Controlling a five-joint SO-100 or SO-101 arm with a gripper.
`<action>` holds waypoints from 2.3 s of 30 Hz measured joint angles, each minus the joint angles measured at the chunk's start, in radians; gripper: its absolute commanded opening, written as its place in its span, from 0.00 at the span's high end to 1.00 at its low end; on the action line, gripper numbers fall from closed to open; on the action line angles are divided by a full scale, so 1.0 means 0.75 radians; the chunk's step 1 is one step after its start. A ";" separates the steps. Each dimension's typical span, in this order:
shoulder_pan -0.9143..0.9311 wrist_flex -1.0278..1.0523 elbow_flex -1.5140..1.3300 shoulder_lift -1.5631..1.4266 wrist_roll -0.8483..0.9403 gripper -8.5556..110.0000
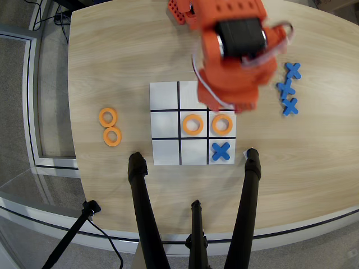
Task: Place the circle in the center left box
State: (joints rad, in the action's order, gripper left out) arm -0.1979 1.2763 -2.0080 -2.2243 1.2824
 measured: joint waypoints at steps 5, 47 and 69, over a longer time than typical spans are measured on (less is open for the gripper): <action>0.039 0.022 -0.389 -0.526 0.008 0.82; 0.978 0.080 -1.520 -1.528 0.213 0.93; 2.475 0.082 -1.520 -1.536 0.213 0.93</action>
State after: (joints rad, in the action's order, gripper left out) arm 1.6582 1.3376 -3.1477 -3.3763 1.4419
